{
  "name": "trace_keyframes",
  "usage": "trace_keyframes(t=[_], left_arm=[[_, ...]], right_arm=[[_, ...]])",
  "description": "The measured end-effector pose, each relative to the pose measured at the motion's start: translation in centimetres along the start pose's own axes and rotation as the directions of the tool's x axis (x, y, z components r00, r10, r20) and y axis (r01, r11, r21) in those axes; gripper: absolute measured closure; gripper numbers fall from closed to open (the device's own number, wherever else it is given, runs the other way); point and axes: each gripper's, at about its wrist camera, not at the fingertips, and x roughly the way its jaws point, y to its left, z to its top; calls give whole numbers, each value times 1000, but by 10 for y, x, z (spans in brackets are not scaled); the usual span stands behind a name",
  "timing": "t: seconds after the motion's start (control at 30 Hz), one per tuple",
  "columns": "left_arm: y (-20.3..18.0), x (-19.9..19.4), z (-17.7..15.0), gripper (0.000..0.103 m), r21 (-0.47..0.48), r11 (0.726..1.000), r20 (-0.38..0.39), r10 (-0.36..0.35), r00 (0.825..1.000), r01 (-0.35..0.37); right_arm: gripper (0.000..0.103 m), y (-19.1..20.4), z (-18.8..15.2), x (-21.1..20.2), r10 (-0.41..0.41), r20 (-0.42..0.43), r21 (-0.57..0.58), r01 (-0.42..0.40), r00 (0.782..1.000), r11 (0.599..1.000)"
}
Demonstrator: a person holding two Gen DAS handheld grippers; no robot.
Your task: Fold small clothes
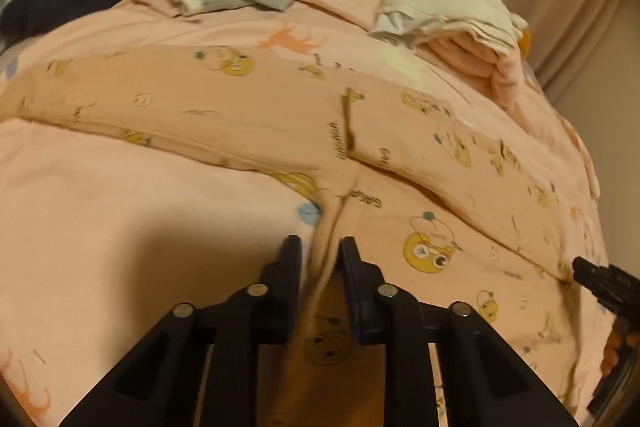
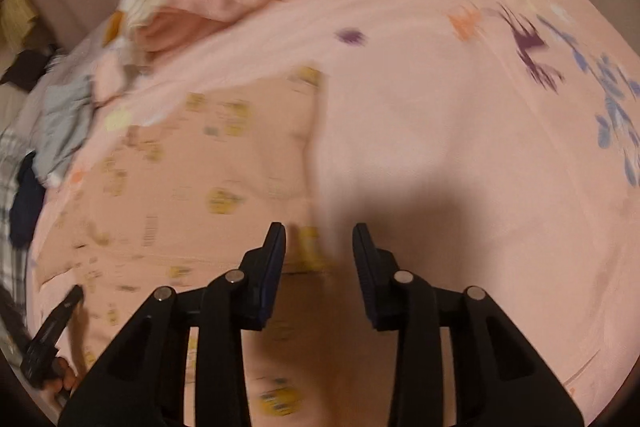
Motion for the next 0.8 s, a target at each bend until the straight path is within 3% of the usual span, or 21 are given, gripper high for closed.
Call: trace_keyframes(t=[0.07, 0.13, 0.17, 0.2, 0.23, 0.27, 0.33, 0.37, 0.43, 0.5, 0.57, 0.67, 0.7, 0.73, 0.8], left_arm=[[11, -1, 3, 81, -51, 998, -13, -36, 999, 36], [23, -5, 6, 81, -113, 993, -11, -44, 999, 43], [29, -9, 7, 81, -131, 991, 0, -13, 1000, 13], [36, -15, 10, 81, -141, 989, 23, 54, 998, -50], [43, -23, 12, 81, -151, 983, 50, 115, 992, -106], [51, -29, 14, 81, -171, 978, 70, 135, 988, -121], [85, -40, 20, 75, -303, 951, 97, 97, 991, -64], [107, -43, 22, 73, -397, 918, 101, 47, 994, -3], [153, -44, 18, 61, -577, 801, 157, -85, 984, 161], [200, -42, 8, 61, -725, 610, 264, -183, 947, 320], [234, -46, 4, 61, -765, 489, 376, -189, 907, 419], [264, -48, 7, 61, -771, 383, 496, -141, 857, 510], [272, -46, 15, 61, -766, 386, 503, -139, 853, 514], [275, -44, 22, 61, -759, 413, 494, -139, 859, 503], [276, -39, 42, 63, -738, 517, 441, -116, 890, 433]], right_arm=[[67, 21, -5, -8, 37, 31, -78, -35, 999, 996], [68, 41, -16, 1, 18, 51, -192, -8, 999, 981], [68, 39, -19, 6, -7, 46, -220, 17, 999, 975], [68, 40, -26, 24, -86, 12, -248, 86, 996, 965], [67, 37, -30, 33, -97, 9, -250, 96, 995, 963], [66, 34, -34, 32, -81, 55, -256, 92, 995, 962], [65, 35, -42, 31, -73, 99, -321, 101, 992, 942], [65, 35, -44, 30, -71, 104, -344, 103, 992, 934], [64, 30, -43, 32, -52, 95, -323, 80, 994, 943], [64, 24, -42, 33, -29, 88, -304, 55, 996, 951], [64, 21, -43, 27, -17, 89, -296, 43, 996, 954], [63, 23, -44, 20, -11, 88, -294, 36, 996, 955], [62, 23, -44, 21, -11, 88, -296, 36, 996, 954], [62, 23, -44, 20, -11, 88, -297, 36, 996, 954], [61, 23, -45, 21, -10, 89, -299, 36, 996, 953]])
